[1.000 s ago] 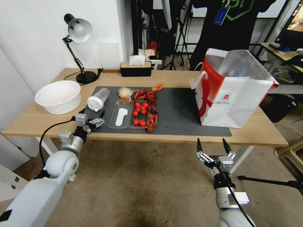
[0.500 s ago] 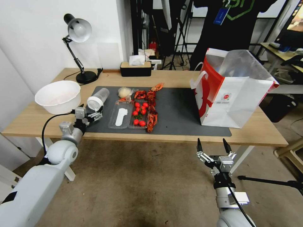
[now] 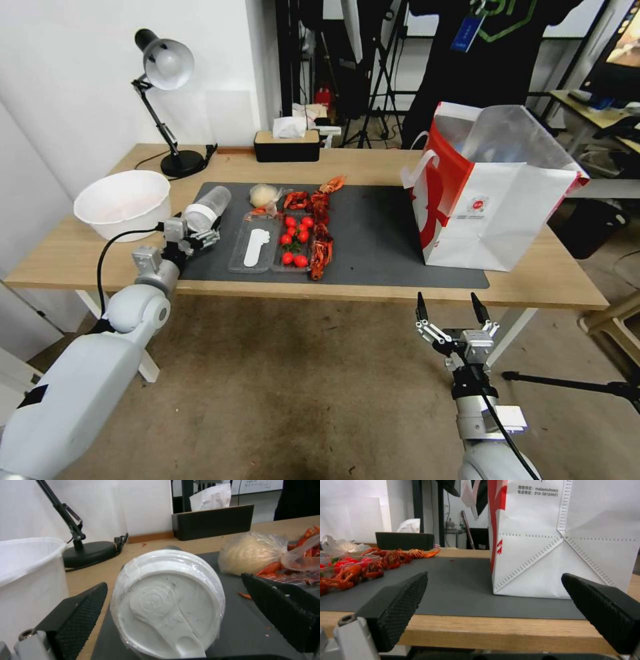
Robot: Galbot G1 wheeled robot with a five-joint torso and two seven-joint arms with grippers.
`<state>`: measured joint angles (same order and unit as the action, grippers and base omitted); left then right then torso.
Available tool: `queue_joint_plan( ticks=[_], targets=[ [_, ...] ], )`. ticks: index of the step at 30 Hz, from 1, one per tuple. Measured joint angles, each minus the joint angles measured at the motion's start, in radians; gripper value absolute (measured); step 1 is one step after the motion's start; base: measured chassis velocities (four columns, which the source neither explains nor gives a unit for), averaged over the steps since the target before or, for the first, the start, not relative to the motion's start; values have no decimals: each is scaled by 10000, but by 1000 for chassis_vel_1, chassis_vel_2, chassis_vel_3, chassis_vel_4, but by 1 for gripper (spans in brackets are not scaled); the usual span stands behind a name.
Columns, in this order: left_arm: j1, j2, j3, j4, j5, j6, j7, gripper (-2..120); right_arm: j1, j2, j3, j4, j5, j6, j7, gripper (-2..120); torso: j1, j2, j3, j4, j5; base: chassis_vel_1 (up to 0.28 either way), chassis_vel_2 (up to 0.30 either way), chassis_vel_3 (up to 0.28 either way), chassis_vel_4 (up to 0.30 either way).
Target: Pick up the trash from the table and place it into the takeout bag.
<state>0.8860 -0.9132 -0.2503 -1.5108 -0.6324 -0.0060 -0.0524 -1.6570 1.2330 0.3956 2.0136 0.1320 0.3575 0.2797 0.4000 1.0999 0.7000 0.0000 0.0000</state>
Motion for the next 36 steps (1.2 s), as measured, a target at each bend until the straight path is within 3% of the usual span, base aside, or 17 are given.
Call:
queue_joint_plan(
  ticks=[10,13,16,24,31,36],
  targets=[
    [-339,-43,255,284,-86,176,4,99,13,5,-2,-28,0,15,8,100,0,0,0,0,0,0,0,0,0],
    [-401,-43,284,377,-87,195,60,93,11,5,4,-38,0,23,13,100,0,0,0,0,-1,0,0,0,0],
    [-436,-39,290,440,-83,267,153,80,19,21,6,-46,0,24,16,100,0,1,0,0,2,0,0,0,0],
    [-463,47,287,401,-23,236,250,70,25,36,6,-58,0,24,18,100,0,2,1,0,-1,0,0,0,0],
    [-581,237,296,-221,-55,120,297,70,28,43,6,-52,-5,24,19,100,0,2,0,0,0,0,0,0,0],
    [-858,515,511,-1147,-492,124,306,70,12,61,6,-12,-26,24,19,100,0,2,0,1,0,0,0,0,0]
  ],
)
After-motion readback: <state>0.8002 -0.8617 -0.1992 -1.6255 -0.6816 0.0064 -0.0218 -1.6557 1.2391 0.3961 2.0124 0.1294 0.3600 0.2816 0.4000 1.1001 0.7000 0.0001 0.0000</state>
